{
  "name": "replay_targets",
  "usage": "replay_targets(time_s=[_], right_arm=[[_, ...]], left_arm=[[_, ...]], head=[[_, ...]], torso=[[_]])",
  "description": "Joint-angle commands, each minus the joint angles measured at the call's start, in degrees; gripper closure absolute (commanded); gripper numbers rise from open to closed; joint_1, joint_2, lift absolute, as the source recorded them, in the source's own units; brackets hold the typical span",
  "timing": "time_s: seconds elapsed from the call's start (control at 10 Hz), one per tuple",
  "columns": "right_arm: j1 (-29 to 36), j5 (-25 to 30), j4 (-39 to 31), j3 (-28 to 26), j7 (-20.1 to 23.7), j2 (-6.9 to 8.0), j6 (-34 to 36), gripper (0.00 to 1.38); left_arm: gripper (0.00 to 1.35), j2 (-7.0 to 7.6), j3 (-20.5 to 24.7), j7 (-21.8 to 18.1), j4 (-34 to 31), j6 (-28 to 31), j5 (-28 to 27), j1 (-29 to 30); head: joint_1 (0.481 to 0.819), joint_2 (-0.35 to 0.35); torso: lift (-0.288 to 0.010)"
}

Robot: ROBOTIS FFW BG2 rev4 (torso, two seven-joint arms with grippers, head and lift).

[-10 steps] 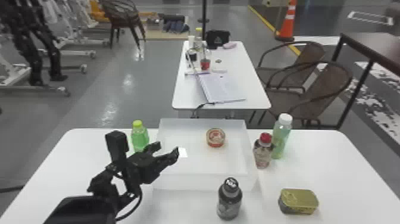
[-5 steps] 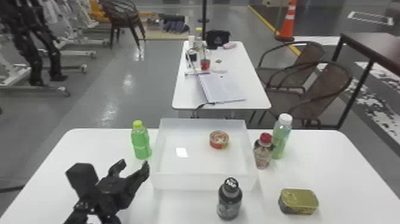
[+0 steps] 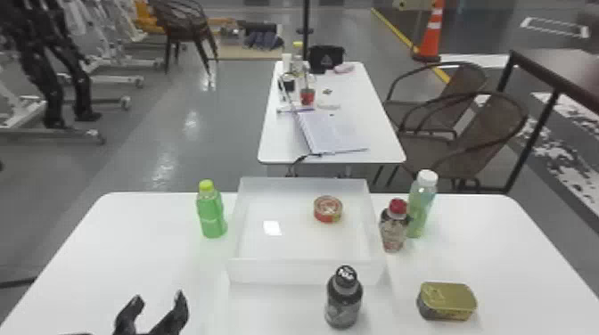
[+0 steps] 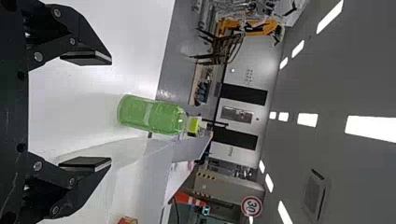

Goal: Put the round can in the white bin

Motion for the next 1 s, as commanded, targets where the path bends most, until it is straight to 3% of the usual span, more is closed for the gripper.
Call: replay_targets(time_s=[0.0,0.3,0.6,0.9], right_arm=[[0.07,0.07,0.0,0.0,0.0,0.0,0.0,0.09],[0.51,-0.02,-0.26,0.0,0.0,0.0,0.0,0.09],[0.86,-0.11,-0.35,0.0,0.0,0.09,0.0,0.09],[0.68,-0.19,-0.26,0.0,0.0,0.0,0.0,0.1]], left_arm=[[0.5,-0.05,0.44,0.55,0.28,-3.6,-1.9,3.31],[0.5,-0.31,-0.35,3.01,3.53,-11.34,-3.49,7.0],[0.5,0.3,-0.7,3.71,3.62,-11.34,-3.49,7.53],[0.5,2.23,-2.11,3.71,3.79,-10.37,-1.99,6.92]], head=[[0.549,0.0],[0.549,0.0],[0.549,0.0],[0.549,0.0]], torso=[[-0.1],[-0.1],[-0.1],[-0.1]])
